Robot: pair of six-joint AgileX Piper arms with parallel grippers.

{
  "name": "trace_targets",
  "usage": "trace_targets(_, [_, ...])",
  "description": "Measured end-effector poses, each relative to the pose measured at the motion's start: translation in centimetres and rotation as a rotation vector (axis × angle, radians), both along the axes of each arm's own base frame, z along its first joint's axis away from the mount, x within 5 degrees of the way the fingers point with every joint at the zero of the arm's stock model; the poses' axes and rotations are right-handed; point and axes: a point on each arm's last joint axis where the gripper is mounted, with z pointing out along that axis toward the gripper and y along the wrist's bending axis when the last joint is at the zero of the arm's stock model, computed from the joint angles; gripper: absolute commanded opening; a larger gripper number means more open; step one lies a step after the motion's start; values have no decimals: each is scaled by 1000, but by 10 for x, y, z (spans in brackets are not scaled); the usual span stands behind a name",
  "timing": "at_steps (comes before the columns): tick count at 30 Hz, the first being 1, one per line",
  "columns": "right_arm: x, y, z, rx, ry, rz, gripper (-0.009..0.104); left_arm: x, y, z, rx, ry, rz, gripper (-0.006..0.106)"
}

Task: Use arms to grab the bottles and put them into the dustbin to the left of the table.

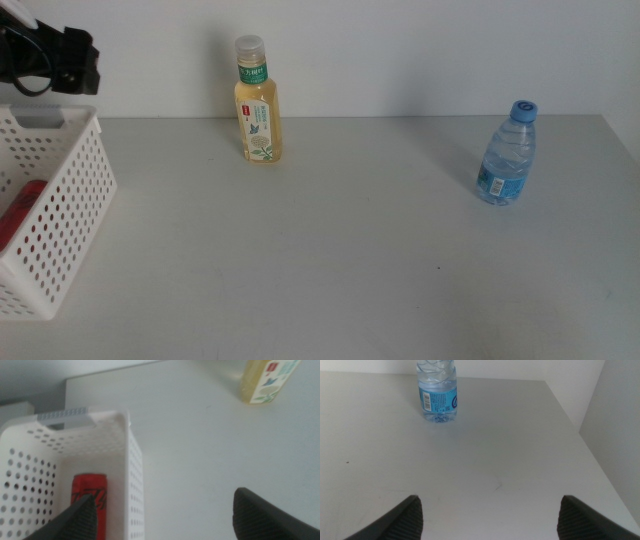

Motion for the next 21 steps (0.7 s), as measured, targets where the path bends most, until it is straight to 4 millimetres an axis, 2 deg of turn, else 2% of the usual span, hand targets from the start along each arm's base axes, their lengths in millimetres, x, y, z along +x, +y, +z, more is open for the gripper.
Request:
trace_targets(4, [0, 0, 0, 0, 0, 0, 94, -17, -23, 2, -33, -102, -75, 92])
trace_targets(11, [0, 0, 0, 0, 0, 0, 94, -20, -56, -17, -74, -203, -193, 92])
trace_targets(16, [0, 0, 0, 0, 0, 0, 94, -20, -76, -46, -120, -362, -284, 92])
trace_targets(21, [0, 0, 0, 0, 0, 0, 94, -27, -79, -81, -192, -455, -293, 92])
